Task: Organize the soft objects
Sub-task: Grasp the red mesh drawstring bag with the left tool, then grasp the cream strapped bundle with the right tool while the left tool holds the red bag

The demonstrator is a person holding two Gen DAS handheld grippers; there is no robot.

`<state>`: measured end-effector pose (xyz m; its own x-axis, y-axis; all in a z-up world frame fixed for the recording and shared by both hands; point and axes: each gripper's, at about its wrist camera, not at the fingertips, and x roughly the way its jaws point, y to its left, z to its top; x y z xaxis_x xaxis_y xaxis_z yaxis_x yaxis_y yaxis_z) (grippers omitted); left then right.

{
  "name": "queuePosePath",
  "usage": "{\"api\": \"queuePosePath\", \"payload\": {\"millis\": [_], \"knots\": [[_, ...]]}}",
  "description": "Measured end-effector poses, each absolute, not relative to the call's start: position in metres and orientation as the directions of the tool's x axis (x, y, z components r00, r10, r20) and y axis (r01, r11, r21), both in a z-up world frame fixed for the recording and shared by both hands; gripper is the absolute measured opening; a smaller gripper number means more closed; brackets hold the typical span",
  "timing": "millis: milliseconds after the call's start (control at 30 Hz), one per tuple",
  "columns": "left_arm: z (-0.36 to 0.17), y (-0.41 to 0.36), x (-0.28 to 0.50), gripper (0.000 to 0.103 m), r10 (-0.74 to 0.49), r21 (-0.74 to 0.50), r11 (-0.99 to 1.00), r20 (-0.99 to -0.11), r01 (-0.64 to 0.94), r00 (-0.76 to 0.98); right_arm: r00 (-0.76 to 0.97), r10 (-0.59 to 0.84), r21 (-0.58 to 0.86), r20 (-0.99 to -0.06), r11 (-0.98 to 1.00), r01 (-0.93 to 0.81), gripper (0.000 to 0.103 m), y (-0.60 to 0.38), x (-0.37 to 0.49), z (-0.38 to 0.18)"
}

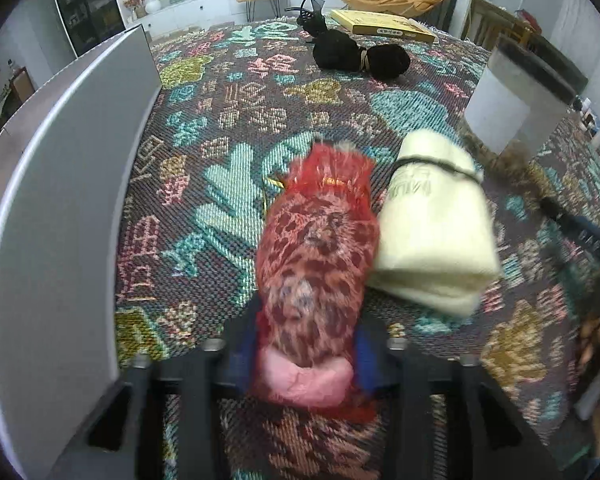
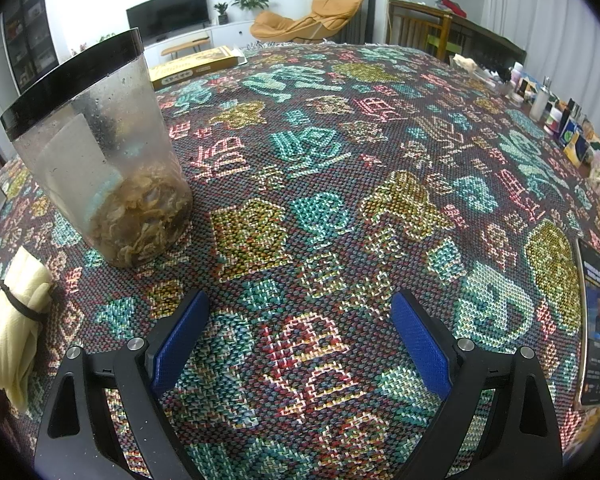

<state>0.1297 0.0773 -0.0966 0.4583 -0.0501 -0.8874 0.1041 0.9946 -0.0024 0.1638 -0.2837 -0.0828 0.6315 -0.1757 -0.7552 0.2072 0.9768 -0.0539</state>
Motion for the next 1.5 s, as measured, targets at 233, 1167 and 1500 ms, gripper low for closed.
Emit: {"api": "queuePosePath", "payload": {"millis": [233,1167,1500], "knots": [[-0.111,0.092,0.134,0.101,-0.047,-0.015,0.998,-0.855,0.065,0.517,0.631,-0.176,-0.055,-0.755,0.977,0.207,0.094,-0.284,0.164,-0.083],[-0.109,0.092,0.136,0.102,-0.038,0.008,0.996,-0.846,0.084,0.532,0.644,-0.124,0.001,-0.755,0.982,0.190,0.093,-0.286,0.159,-0.079],[-0.100,0.095,0.126,0.043,-0.088,-0.028,0.992,-0.840,0.119,0.535,0.563,0.398,0.426,-0.724,0.900,-0.088,0.091,-0.163,0.148,-0.054]]}}
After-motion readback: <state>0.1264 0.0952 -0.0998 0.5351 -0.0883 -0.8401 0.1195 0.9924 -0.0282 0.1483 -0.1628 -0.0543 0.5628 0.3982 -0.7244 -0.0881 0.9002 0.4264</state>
